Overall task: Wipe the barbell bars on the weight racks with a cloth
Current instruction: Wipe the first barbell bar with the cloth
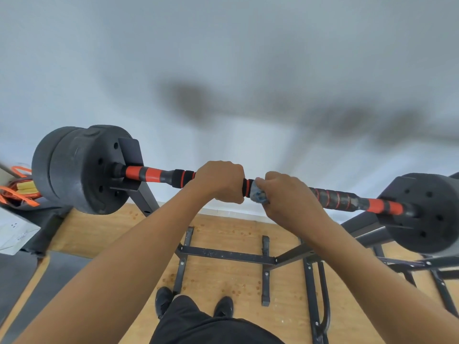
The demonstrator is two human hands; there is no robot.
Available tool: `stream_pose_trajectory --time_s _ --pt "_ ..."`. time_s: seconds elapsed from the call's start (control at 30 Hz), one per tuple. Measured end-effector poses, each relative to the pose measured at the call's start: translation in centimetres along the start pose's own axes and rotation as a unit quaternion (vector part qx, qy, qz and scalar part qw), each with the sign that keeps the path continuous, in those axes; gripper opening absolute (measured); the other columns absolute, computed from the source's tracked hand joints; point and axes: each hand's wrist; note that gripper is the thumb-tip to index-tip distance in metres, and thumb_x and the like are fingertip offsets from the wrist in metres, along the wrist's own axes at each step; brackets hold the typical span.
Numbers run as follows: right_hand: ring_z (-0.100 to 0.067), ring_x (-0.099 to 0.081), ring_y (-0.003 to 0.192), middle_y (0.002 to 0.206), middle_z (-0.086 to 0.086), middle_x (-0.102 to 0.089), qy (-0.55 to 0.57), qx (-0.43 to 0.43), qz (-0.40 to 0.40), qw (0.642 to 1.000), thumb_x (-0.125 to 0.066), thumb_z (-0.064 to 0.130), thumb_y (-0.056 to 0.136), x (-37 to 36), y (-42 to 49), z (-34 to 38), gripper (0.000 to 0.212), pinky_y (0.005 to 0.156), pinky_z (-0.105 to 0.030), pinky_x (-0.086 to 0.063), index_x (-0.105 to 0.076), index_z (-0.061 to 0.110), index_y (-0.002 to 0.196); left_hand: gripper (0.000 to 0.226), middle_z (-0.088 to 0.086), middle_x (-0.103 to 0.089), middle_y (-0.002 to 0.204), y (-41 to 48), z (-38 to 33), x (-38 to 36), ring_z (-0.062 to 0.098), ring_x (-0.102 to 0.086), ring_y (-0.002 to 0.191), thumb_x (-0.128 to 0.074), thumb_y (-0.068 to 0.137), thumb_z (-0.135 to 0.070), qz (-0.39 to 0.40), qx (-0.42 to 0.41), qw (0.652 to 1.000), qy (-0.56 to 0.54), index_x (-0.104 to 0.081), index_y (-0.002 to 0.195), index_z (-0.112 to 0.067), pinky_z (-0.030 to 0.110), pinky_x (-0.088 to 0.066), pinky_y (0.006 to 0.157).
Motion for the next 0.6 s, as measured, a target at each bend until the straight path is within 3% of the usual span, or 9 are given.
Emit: stream_pose_trajectory --time_s 0.1,0.17,0.27,0.37,0.47,0.6 --pt "-0.018 -0.058 0.083 0.099 0.002 -0.058 0.015 0.006 -0.015 1.0 -0.058 0.017 0.093 -0.7 -1.8 0.1 0.035 0.068 -0.03 -0.049 -0.06 0.018 0.127 0.015 -0.004 -0.062 0.062 0.3 0.2 0.0 0.018 -0.059 0.054 -0.07 0.072 -0.033 0.012 -0.001 1.0 -0.014 -0.061 0.074 -0.022 0.027 -0.052 0.059" --pt "-0.018 -0.06 0.085 0.097 0.006 -0.059 0.042 0.004 -0.006 0.999 -0.062 0.016 0.089 -1.6 -3.3 0.1 0.03 0.069 -0.03 -0.052 -0.067 0.022 0.118 0.014 -0.005 -0.062 0.064 0.2 0.2 -0.1 0.017 -0.058 0.054 -0.07 0.071 -0.032 0.011 0.0 1.0 -0.017 -0.06 0.076 -0.023 0.026 -0.05 0.058" --pt "-0.015 -0.055 0.071 0.081 0.008 -0.056 0.11 0.0 -0.052 0.993 -0.07 0.01 0.082 -1.6 -4.4 -0.5 0.02 0.059 -0.028 -0.049 -0.073 0.023 0.098 0.016 -0.004 -0.065 0.066 0.2 0.3 -0.1 0.016 -0.06 0.055 -0.07 0.072 -0.034 0.007 -0.003 1.0 -0.016 -0.06 0.077 -0.023 0.026 -0.052 0.059" --pt "-0.013 -0.042 0.056 0.061 0.009 -0.043 0.095 -0.012 -0.117 0.989 -0.055 0.016 0.083 0.6 -1.2 -2.0 0.018 0.051 -0.025 -0.037 -0.051 0.024 0.068 0.017 -0.002 -0.072 0.071 0.1 0.3 0.0 0.016 -0.062 0.057 -0.071 0.073 -0.036 0.018 -0.003 1.0 -0.019 -0.061 0.08 -0.024 0.027 -0.054 0.061" --pt "-0.016 -0.031 0.051 0.053 0.005 -0.033 0.066 -0.043 -0.088 0.993 -0.042 0.02 0.076 1.6 2.2 -2.2 0.021 0.05 -0.03 -0.026 -0.031 0.017 0.058 0.019 -0.001 -0.072 0.071 0.1 0.3 0.2 0.016 -0.062 0.057 -0.072 0.074 -0.037 0.026 -0.004 0.999 -0.021 -0.06 0.08 -0.024 0.026 -0.048 0.058" --pt "-0.024 -0.054 0.064 0.068 0.002 -0.047 0.061 -0.055 -0.02 0.996 -0.056 0.015 0.084 0.1 1.5 -0.6 0.014 0.055 -0.032 -0.039 -0.054 0.013 0.069 0.022 -0.002 -0.063 0.057 0.2 0.3 0.4 0.016 -0.058 0.047 -0.072 0.075 -0.034 0.052 0.003 0.998 -0.029 -0.055 0.07 -0.021 0.026 -0.047 0.057"
Point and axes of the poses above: each hand's wrist, its own y-axis towards the middle knuckle, its own x-axis out of the back of the hand, z = x × y
